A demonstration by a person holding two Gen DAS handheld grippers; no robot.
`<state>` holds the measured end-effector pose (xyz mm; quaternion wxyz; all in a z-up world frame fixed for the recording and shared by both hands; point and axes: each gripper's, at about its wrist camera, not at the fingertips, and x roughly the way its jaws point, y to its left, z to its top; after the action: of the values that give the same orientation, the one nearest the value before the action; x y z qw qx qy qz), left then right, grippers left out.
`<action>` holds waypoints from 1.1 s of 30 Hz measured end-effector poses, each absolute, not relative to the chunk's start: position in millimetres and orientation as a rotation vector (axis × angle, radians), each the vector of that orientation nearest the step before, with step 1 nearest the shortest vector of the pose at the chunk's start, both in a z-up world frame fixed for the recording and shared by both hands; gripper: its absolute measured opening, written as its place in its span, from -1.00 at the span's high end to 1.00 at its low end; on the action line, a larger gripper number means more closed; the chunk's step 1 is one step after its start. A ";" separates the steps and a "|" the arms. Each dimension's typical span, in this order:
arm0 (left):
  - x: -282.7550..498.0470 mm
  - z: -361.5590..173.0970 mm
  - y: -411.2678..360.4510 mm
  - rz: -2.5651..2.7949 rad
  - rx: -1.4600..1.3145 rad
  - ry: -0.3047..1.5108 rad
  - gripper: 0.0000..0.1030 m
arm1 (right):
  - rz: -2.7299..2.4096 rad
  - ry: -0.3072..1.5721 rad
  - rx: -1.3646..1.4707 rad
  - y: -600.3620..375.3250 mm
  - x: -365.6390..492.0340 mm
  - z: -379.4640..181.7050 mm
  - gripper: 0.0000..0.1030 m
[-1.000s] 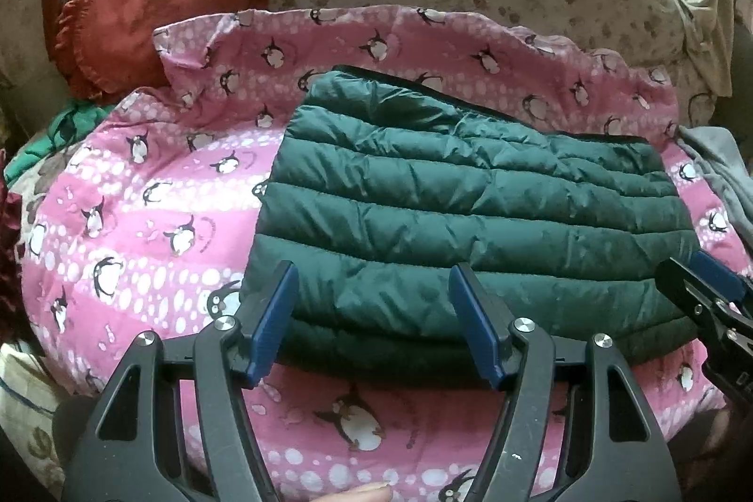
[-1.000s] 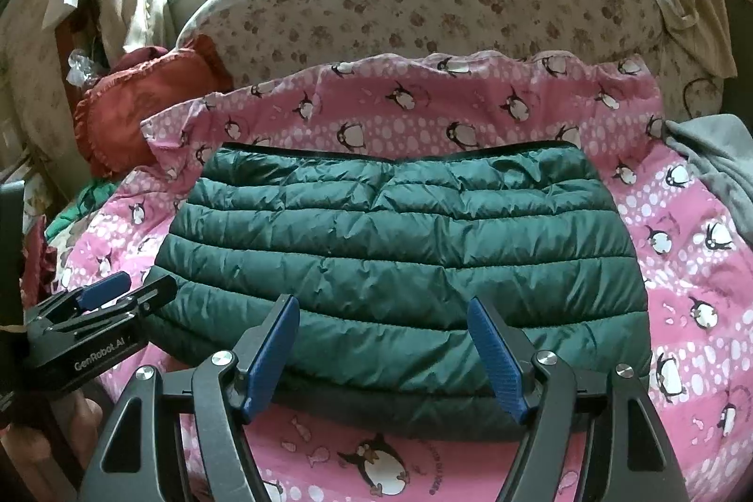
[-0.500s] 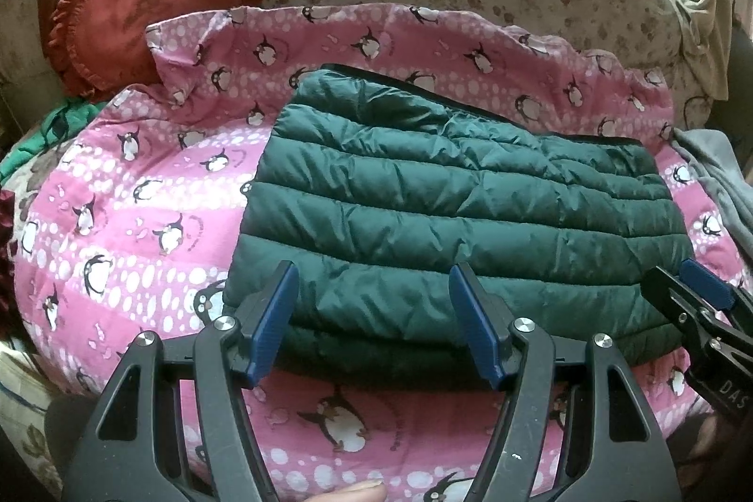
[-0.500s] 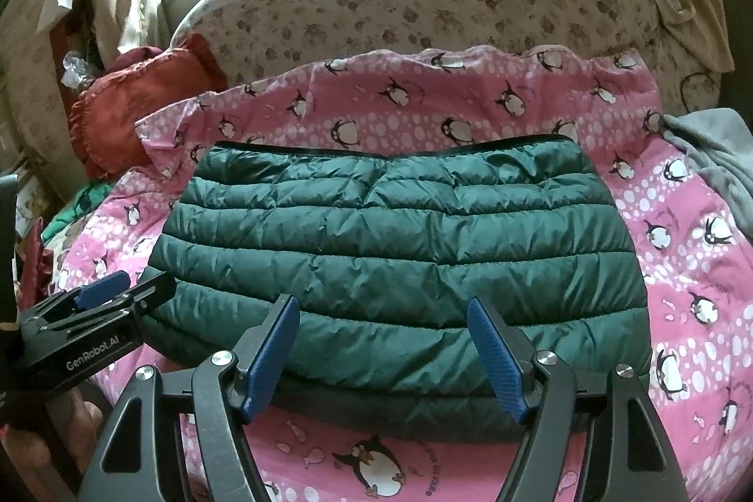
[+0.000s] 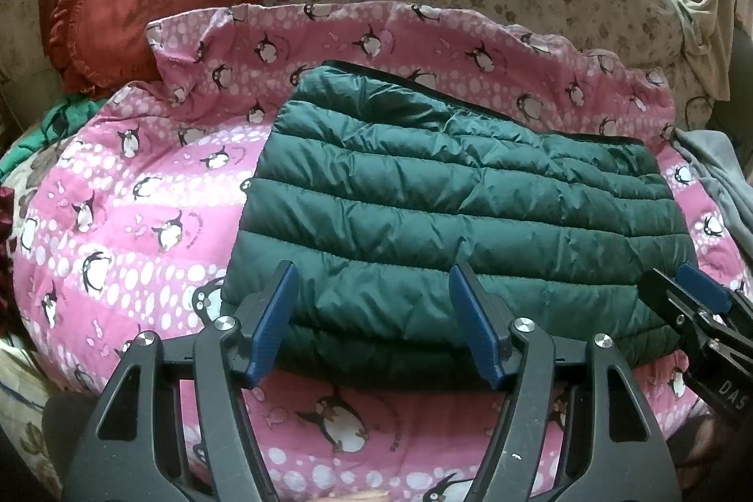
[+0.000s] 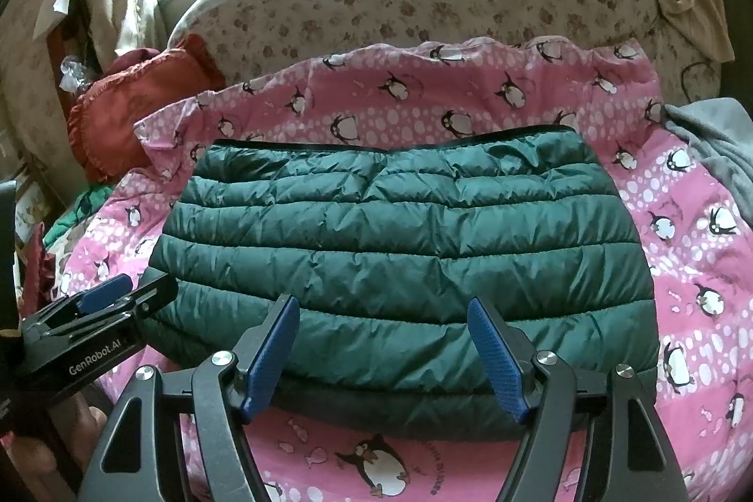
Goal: Fold large clothes
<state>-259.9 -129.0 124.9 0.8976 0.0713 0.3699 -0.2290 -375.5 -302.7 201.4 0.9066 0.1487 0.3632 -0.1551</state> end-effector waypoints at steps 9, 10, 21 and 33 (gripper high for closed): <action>-260.7 124.8 -130.0 -0.474 0.145 0.767 -0.29 | -0.320 0.751 0.310 -303.4 -375.5 200.9 -0.39; -260.7 124.4 -129.9 -0.475 0.147 0.767 -0.29 | -0.320 0.750 0.311 -303.4 -375.6 200.7 -0.39; -263.4 123.1 -132.9 -0.485 0.158 0.768 -0.29 | -0.323 0.753 0.320 -303.2 -374.6 200.1 -0.39; -263.2 122.9 -133.5 -0.486 0.160 0.770 -0.29 | -0.321 0.756 0.321 -302.1 -372.2 199.3 -0.39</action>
<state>-263.2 -133.5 122.9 0.8951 0.0771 0.3713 -0.2346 -372.2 -302.1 199.3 0.9043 0.1555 0.3658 -0.1556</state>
